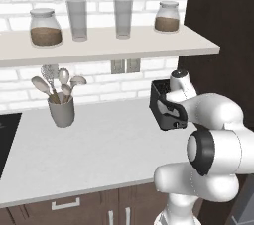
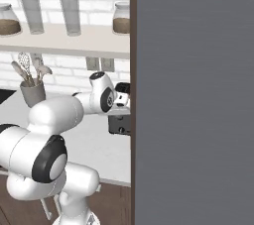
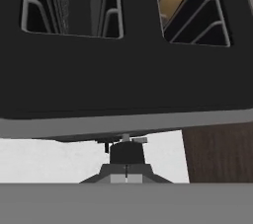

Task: Start the toaster. Once the lever pops up, take the bread to the plate on the dining counter.

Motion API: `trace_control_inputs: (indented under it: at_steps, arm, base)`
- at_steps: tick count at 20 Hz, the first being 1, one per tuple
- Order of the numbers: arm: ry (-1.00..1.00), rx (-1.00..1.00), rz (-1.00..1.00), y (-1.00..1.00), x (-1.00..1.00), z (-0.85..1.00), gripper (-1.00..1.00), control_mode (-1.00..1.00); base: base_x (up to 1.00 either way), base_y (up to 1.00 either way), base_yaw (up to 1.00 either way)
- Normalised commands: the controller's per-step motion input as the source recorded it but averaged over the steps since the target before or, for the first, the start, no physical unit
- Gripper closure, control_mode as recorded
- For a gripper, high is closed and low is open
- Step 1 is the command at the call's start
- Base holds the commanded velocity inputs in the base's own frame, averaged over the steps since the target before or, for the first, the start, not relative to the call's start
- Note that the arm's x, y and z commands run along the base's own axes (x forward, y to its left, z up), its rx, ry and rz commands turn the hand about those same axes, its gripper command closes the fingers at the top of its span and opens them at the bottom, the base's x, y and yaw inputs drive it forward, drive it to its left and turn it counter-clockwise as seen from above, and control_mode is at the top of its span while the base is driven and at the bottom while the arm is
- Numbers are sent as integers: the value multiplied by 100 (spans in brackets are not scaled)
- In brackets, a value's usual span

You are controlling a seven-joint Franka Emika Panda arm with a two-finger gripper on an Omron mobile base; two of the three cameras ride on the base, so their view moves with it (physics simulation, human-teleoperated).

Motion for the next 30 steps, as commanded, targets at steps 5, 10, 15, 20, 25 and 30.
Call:
trace_control_inputs:
  at_steps: [5, 10, 15, 20, 25, 30]
  arm:
    - [0, 0, 0, 10, 9, -11, 100, -100]
    - [0, 0, 0, 0, 4, -18, 100, -100]
    - [0, 0, 0, 0, 0, -31, 100, -100]
    - [0, 0, 0, 0, 0, -38, 100, -100]
    - [0, 0, 0, 0, -16, -67, 100, -100]
    - [3, 0, 0, 0, -37, -87, 100, -100]
  base:
    - [0, 0, 0]
    - [0, 0, 0]
    - [0, 0, 0]
    - [0, 0, 0]
    - [0, 0, 0]
    - [0, 0, 0]
